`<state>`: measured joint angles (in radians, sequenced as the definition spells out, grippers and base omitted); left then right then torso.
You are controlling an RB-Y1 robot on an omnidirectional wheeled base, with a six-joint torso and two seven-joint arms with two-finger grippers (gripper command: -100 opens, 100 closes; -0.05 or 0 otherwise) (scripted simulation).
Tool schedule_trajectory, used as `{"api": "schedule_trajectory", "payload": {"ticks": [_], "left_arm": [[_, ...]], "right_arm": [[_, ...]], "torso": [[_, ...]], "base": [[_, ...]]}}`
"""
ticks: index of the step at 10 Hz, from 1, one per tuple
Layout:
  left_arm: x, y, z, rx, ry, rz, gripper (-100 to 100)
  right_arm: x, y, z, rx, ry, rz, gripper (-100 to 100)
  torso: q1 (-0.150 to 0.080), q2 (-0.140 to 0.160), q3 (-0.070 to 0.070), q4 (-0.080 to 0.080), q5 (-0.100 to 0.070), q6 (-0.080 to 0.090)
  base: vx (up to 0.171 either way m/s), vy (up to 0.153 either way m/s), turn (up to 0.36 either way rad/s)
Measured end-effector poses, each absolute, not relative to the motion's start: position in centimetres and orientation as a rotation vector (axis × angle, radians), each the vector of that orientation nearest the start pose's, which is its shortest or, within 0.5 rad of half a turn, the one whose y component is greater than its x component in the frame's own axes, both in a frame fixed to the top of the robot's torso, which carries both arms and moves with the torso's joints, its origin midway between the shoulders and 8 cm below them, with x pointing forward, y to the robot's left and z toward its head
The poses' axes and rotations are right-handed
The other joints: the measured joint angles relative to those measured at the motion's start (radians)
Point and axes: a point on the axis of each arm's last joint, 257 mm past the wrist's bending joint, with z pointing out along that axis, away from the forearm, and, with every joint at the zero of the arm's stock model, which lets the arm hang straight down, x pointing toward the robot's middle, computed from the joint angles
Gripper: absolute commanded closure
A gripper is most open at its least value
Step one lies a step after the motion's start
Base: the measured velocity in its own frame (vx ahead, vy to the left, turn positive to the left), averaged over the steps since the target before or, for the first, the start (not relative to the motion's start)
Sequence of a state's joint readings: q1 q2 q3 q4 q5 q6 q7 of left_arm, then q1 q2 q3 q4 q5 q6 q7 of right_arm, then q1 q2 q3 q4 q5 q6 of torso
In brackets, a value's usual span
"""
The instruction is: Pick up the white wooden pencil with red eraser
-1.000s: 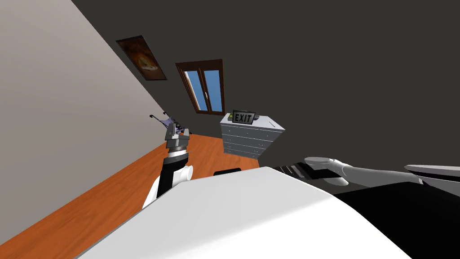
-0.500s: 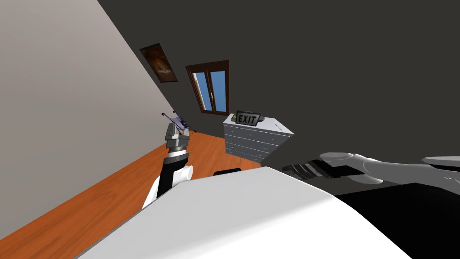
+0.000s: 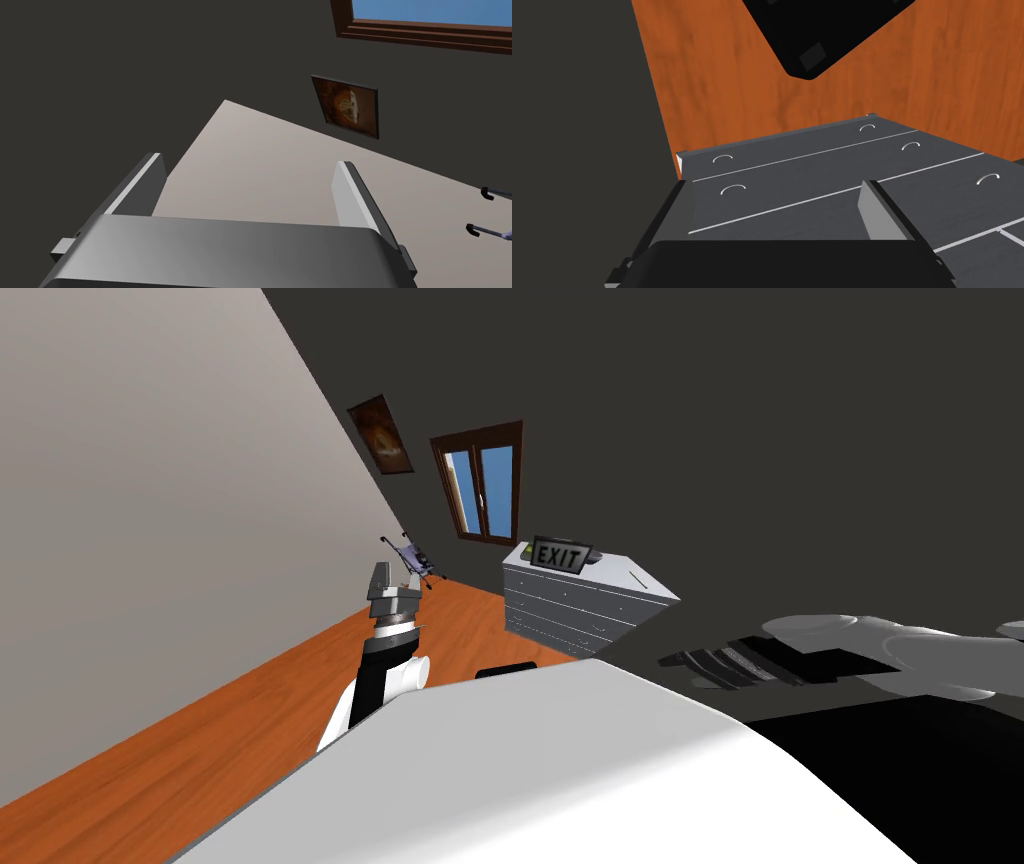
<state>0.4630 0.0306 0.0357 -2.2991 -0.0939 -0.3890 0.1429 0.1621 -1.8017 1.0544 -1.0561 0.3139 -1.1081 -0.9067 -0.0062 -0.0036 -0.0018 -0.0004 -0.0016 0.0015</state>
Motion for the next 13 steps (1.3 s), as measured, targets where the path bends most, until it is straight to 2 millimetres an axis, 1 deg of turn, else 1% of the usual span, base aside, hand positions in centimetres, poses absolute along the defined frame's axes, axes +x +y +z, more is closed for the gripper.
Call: {"api": "schedule_trajectory", "payload": {"ticks": [1, 2, 3, 4, 5, 6, 7, 8, 9, 11, 12, 13], "left_arm": [[36.1, 27.8, 2.3, -0.684, 0.688, -1.331, 0], [36.1, 27.8, 2.3, -0.684, 0.688, -1.331, 0], [36.1, 27.8, 2.3, -0.684, 0.688, -1.331, 0], [36.1, 27.8, 2.3, -0.684, 0.688, -1.331, 0], [36.1, 27.8, 2.3, -0.684, 0.688, -1.331, 0], [36.1, 27.8, 2.4, -0.684, 0.688, -1.331, 0], [36.1, 27.8, 2.3, -0.684, 0.688, -1.331, 0], [36.1, 27.8, 2.3, -0.684, 0.688, -1.331, 0], [36.1, 27.8, 2.3, -0.684, 0.688, -1.331, 0], [36.1, 27.8, 2.3, -0.684, 0.688, -1.331, 0], [36.1, 27.8, 2.3, -0.684, 0.688, -1.331, 0], [36.1, 27.8, 2.3, -0.684, 0.688, -1.331, 0]], "right_arm": [[7.7, -63.1, -26.5, 0.964, 3.019, 0.420, -100], [8.0, -64.7, -24.5, 0.994, 3.014, 0.342, -100], [7.9, -66.0, -23.4, 1.026, 3.003, 0.287, -100], [7.5, -66.7, -22.8, 1.036, 2.997, 0.257, -100], [7.4, -67.2, -22.5, 1.035, 2.994, 0.241, -100], [7.4, -68.3, -21.5, 1.052, 2.985, 0.194, -100], [7.1, -69.2, -20.6, 1.073, 2.972, 0.159, -100], [6.7, -70.6, -19.0, 1.093, 2.956, 0.105, -100], [6.5, -71.5, -17.3, 1.122, 2.938, 0.053, -100], [6.2, -73.0, -15.9, 1.154, 2.909, -0.005, -100], [5.9, -73.5, -15.0, 1.177, 2.895, -0.027, -100], [5.7, -73.9, -14.7, 1.197, 2.883, -0.039, -100]], "torso": [[-0.001, -0.002, -0.001, 0.000, 0.000, -0.001], [-0.003, -0.006, -0.004, -0.001, 0.000, -0.002], [-0.004, -0.005, -0.003, -0.001, -0.001, 0.000], [0.000, -0.001, 0.000, 0.000, -0.001, 0.001], [0.003, 0.003, 0.002, 0.001, 0.000, 0.001], [0.003, 0.000, 0.000, 0.000, 0.001, -0.001], [0.001, -0.001, -0.001, 0.000, 0.000, 0.001], [-0.004, -0.003, -0.002, -0.001, -0.001, -0.001], [-0.007, -0.006, -0.003, -0.001, -0.002, -0.001], [-0.003, -0.006, -0.004, -0.002, -0.001, 0.000], [-0.004, -0.008, -0.005, -0.002, -0.001, -0.001], [-0.007, -0.007, -0.004, -0.002, -0.002, 0.000]], "base": [[0.151, -0.134, 0.355], [0.103, -0.129, 0.230], [0.026, -0.062, 0.021], [-0.009, -0.003, -0.041], [0.040, -0.039, 0.289], [0.073, -0.078, 0.166], [0.099, -0.147, 0.233], [0.126, -0.202, 0.426], [0.106, -0.141, 0.159], [0.128, -0.130, 0.245], [0.109, -0.193, 0.270], [0.097, -0.195, 0.201]]}}
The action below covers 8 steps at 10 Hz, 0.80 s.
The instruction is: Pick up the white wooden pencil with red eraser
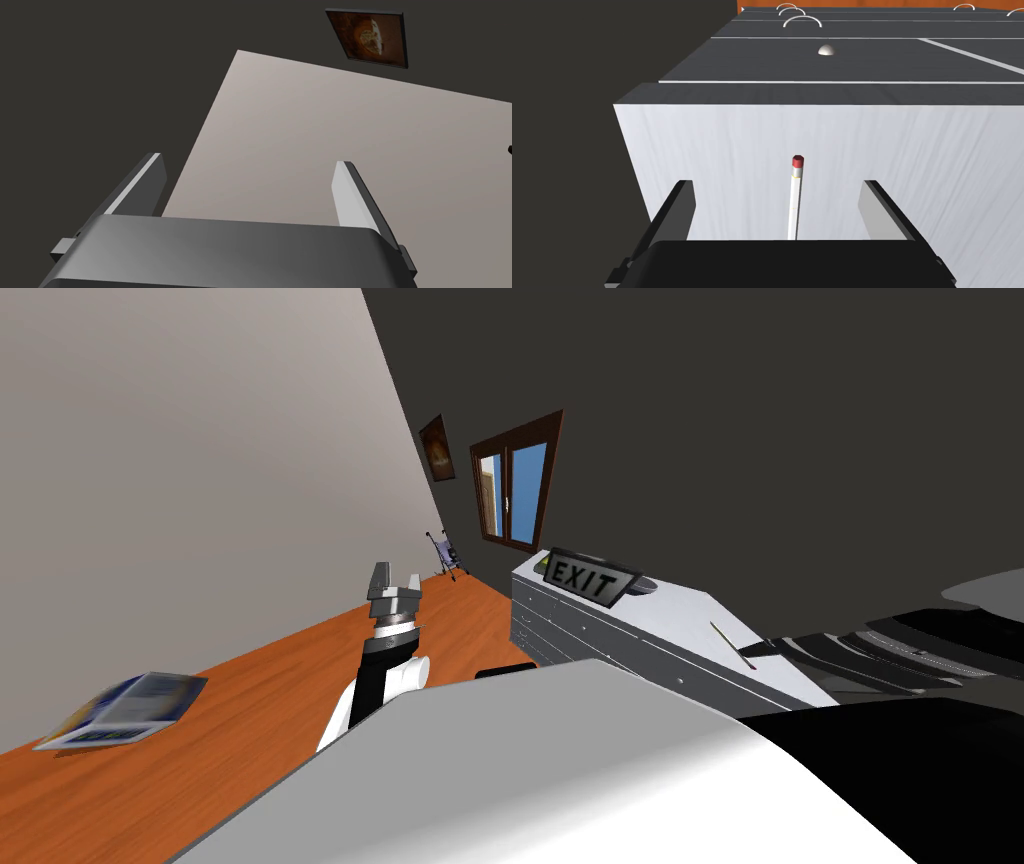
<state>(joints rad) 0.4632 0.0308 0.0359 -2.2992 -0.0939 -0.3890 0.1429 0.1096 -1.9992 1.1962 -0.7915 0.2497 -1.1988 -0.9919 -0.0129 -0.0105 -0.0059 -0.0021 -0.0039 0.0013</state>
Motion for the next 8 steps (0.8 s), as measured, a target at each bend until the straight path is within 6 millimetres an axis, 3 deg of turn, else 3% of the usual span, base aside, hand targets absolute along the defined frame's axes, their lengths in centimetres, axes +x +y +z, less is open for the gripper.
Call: {"api": "schedule_trajectory", "payload": {"ticks": [2, 3, 4, 6, 7, 8], "left_arm": [[36.1, 27.8, 2.3, -0.684, 0.688, -1.331, 0], [36.1, 27.8, 2.3, -0.684, 0.688, -1.331, 0], [36.1, 27.8, 2.3, -0.684, 0.688, -1.331, 0], [36.1, 27.8, 2.3, -0.684, 0.688, -1.331, 0], [36.1, 27.8, 2.3, -0.684, 0.688, -1.331, 0], [36.1, 27.8, 2.3, -0.684, 0.688, -1.331, 0]], "right_arm": [[5.0, -73.6, -15.2, 1.238, 2.878, -0.017, -100], [5.0, -73.6, -15.3, 1.240, 2.878, -0.015, 0], [5.0, -73.6, -15.3, 1.239, 2.878, -0.015, -100], [4.9, -73.8, -17.1, 1.230, 2.877, -0.012, -100], [4.9, -73.9, -17.1, 1.228, 2.875, -0.017, 100], [4.9, -73.9, -17.1, 1.228, 2.875, -0.017, 100]], "torso": [[0.000, 0.000, 0.000, 0.000, 0.000, 0.000], [0.006, 0.003, 0.002, 0.001, 0.001, 0.001], [0.011, 0.006, 0.004, 0.002, 0.002, 0.001], [0.014, 0.008, 0.005, 0.002, 0.002, 0.002], [0.013, 0.008, 0.005, 0.002, 0.001, 0.001], [0.012, 0.008, 0.005, 0.002, 0.001, 0.002]], "base": [[0.078, -0.127, 0.148], [0.009, -0.016, -0.004], [0.010, 0.002, -0.017], [0.007, 0.014, -0.017], [0.000, 0.000, 0.000], [0.000, 0.000, 0.000]]}}
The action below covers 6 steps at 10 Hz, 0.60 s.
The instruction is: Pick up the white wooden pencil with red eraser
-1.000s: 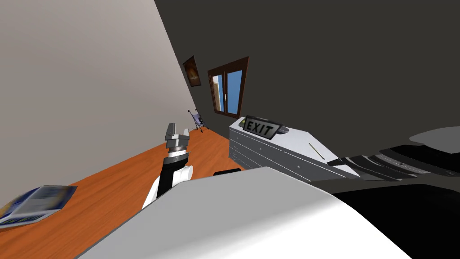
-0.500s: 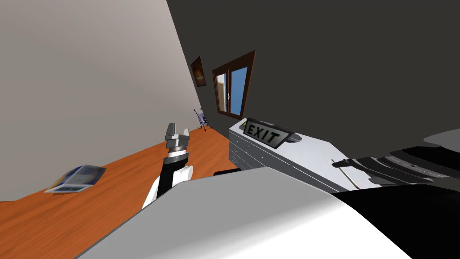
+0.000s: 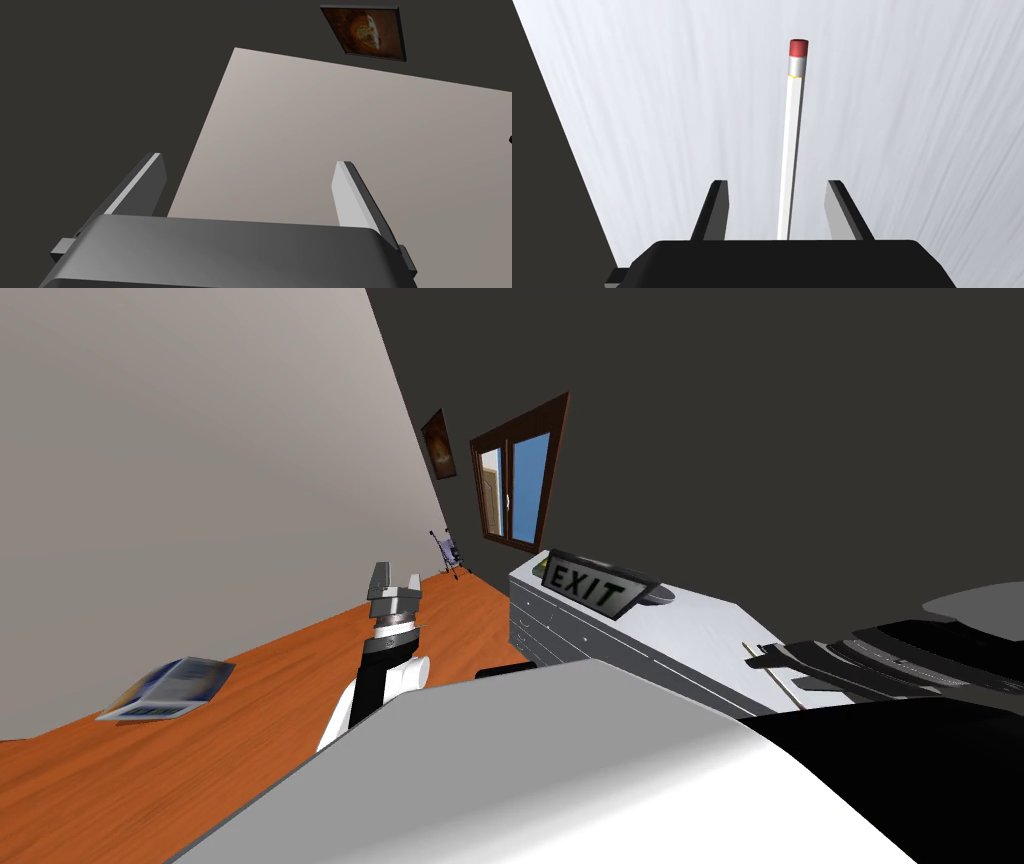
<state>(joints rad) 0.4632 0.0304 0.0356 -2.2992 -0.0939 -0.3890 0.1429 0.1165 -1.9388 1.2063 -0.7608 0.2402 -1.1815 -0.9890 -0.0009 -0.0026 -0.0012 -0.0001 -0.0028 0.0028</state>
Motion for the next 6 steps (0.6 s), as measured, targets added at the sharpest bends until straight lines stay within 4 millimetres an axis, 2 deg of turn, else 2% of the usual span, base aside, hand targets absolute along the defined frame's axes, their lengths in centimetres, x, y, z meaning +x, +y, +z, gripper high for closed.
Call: {"api": "schedule_trajectory", "payload": {"ticks": [3, 4, 5, 6], "left_arm": [[36.11, 27.82, 2.35, -0.684, 0.688, -1.331, 0], [36.11, 27.82, 2.35, -0.684, 0.688, -1.331, 0], [36.11, 27.82, 2.35, -0.684, 0.688, -1.331, 0], [36.11, 27.82, 2.35, -0.684, 0.688, -1.331, 0]], "right_arm": [[4.85, -73.92, -17.09, 1.236, 2.872, -0.018, 100], [4.85, -73.91, -17.09, 1.236, 2.872, -0.018, 0], [4.85, -73.92, -17.09, 1.235, 2.872, -0.018, 100], [4.92, -73.66, -16.60, 1.235, 2.876, -0.016, 100]], "torso": [[-0.001, 0.000, 0.000, 0.000, 0.000, -0.002], [-0.001, 0.000, 0.000, 0.000, 0.000, -0.002], [-0.001, 0.000, 0.000, 0.000, 0.000, -0.002], [0.000, 0.000, 0.000, 0.000, 0.001, -0.003]], "base": [[0.000, 0.000, -0.009], [0.000, 0.000, 0.000], [-0.008, -0.005, 0.036], [-0.012, -0.013, 0.041]]}}
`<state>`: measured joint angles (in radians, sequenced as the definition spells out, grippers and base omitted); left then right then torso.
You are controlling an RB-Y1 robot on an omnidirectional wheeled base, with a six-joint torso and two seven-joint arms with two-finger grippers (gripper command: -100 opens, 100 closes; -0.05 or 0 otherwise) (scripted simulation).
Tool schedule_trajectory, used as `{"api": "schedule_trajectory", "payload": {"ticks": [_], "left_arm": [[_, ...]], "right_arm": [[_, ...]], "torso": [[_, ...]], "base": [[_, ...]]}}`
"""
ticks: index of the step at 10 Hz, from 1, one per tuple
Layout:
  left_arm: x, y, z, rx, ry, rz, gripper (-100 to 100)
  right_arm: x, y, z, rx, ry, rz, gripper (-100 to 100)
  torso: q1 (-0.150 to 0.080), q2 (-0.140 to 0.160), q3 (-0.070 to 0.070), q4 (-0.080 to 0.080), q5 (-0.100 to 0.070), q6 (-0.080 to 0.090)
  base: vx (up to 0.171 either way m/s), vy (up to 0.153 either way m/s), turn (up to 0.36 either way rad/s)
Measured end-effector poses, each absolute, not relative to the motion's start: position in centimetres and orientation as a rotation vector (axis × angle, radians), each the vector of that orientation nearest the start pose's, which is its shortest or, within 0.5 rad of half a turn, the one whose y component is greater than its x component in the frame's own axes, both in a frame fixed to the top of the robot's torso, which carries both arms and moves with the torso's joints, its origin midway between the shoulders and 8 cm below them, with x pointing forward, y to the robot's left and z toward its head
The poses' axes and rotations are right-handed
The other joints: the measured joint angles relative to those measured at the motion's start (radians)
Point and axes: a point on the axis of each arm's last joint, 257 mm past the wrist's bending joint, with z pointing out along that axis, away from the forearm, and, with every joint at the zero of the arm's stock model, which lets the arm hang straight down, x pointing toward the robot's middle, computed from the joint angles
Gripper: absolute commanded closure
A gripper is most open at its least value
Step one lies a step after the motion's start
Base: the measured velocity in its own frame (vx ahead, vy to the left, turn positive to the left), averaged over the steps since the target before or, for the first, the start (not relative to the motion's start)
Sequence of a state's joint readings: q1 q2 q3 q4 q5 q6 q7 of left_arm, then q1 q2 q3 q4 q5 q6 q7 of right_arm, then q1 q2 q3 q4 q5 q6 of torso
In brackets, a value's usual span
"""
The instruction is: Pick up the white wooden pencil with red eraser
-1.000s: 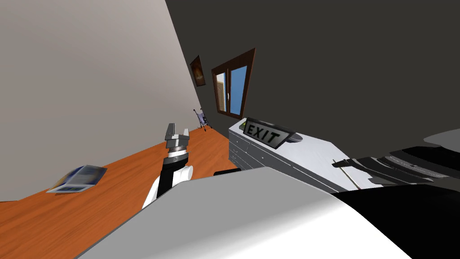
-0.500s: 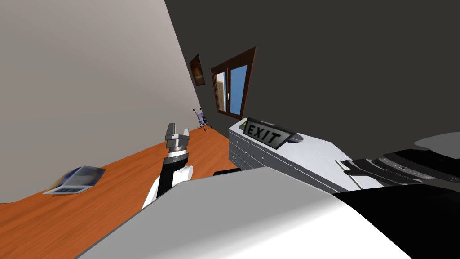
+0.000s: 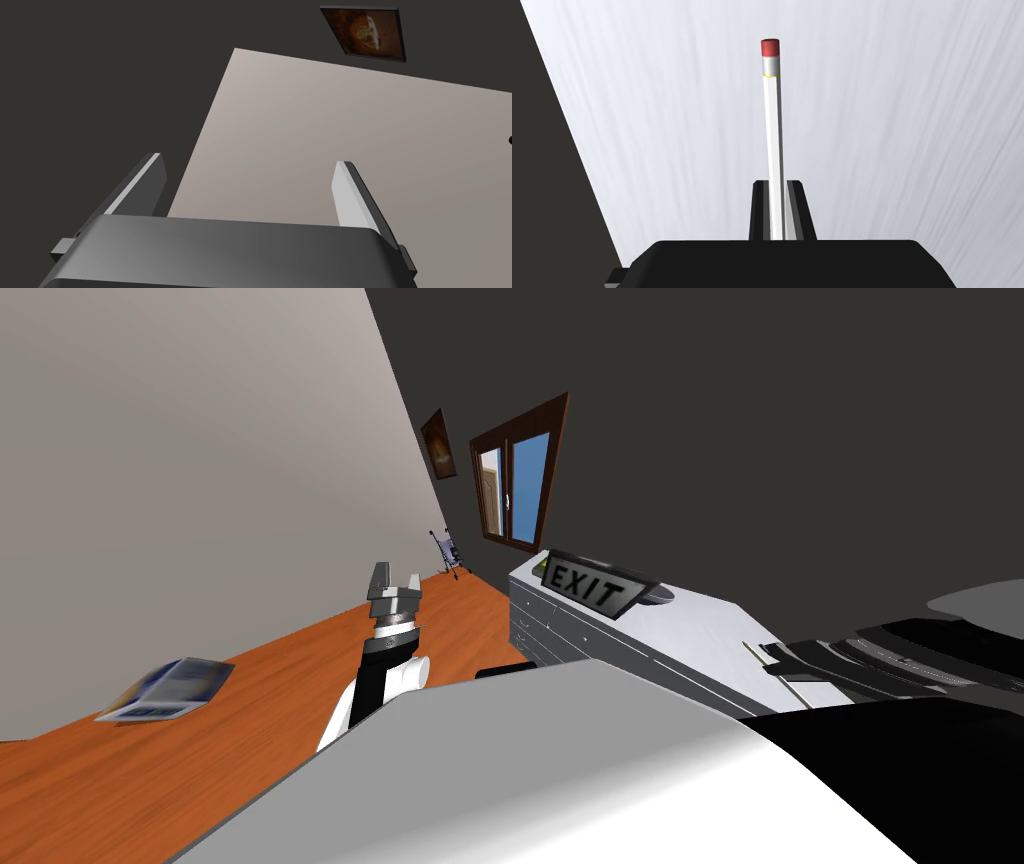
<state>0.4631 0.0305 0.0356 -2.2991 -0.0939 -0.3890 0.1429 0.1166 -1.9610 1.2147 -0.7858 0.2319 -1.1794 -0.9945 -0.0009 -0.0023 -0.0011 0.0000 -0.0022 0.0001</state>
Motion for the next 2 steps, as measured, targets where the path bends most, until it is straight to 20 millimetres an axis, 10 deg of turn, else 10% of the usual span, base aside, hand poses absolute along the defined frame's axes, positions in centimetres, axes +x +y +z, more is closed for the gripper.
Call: {"api": "schedule_trajectory", "payload": {"ticks": [1, 2], "left_arm": [[36.11, 27.82, 2.35, -0.684, 0.688, -1.331, 0], [36.11, 27.82, 2.35, -0.684, 0.688, -1.331, 0]], "right_arm": [[5.11, -73.70, -15.86, 1.234, 2.877, -0.019, 100], [5.15, -73.68, -15.71, 1.235, 2.877, -0.017, 0]], "torso": [[0.000, 0.000, 0.000, 0.000, 0.000, 0.000], [-0.001, 0.000, 0.000, 0.000, -0.001, 0.001]], "base": [[-0.004, -0.009, 0.014], [0.000, 0.000, 0.000]]}}
